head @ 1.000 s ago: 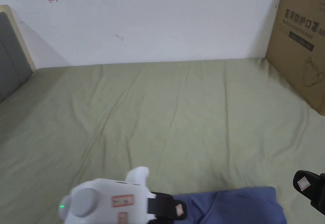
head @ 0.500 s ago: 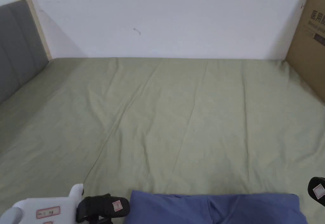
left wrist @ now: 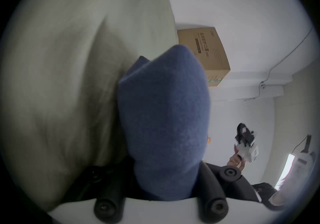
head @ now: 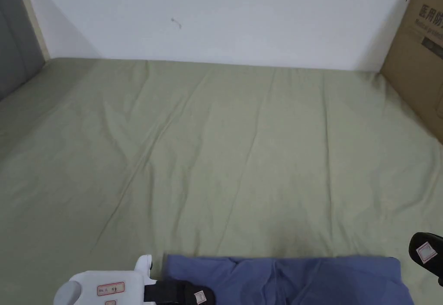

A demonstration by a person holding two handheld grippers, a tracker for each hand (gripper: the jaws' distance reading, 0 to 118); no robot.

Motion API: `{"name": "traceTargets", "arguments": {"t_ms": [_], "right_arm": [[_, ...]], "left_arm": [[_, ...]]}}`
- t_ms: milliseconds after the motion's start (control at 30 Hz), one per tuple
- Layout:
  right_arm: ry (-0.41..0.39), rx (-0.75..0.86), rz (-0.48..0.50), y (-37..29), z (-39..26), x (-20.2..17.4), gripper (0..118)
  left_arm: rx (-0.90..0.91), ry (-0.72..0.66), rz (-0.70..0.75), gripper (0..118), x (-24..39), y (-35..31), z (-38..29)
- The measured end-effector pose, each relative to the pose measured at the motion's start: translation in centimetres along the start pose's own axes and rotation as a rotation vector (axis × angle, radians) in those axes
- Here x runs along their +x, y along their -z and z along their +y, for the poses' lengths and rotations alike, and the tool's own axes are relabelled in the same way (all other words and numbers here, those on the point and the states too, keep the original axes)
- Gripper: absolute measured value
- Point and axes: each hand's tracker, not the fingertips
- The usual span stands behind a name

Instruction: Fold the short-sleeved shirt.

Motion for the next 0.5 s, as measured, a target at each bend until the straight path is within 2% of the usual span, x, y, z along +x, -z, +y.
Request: {"name": "traceTargets", "arguments": {"t_ms": [33,67,133,267,367,500], "right_arm": [[-0.005,-0.002,-0.005,0.0,0.0,0.1,8],[-0.005,-0.003,-0.008,0.0,-0.1,0.1,8],[0.005,-0.005,-0.003,-0.2,-0.2,0.4,8],[0.007,-0.002,0.006,-0.6,-0.2,0.8,8],[0.006,0.004,0.018,-0.7,-0.3,1.0,8],[0.025,0.004,0.071,-0.7,-0.8,0.9,8]], "left_arm": [[-0.017,0.039,0.062,6,-0.2,0.2,-0.1],[0.003,0.015,0.028,5,-0.3,0.1,-0.2],[0.02,0.011,0.062,6,1.2,-0.1,-0.5],[0.054,0.15,0.185,7,7.3,-2.5,-1.7],[0.18,0.238,0.329,7,12.4,-6.8,-3.2],[0.193,0.379,0.886,7,20.2,-8.7,-5.5]]}}
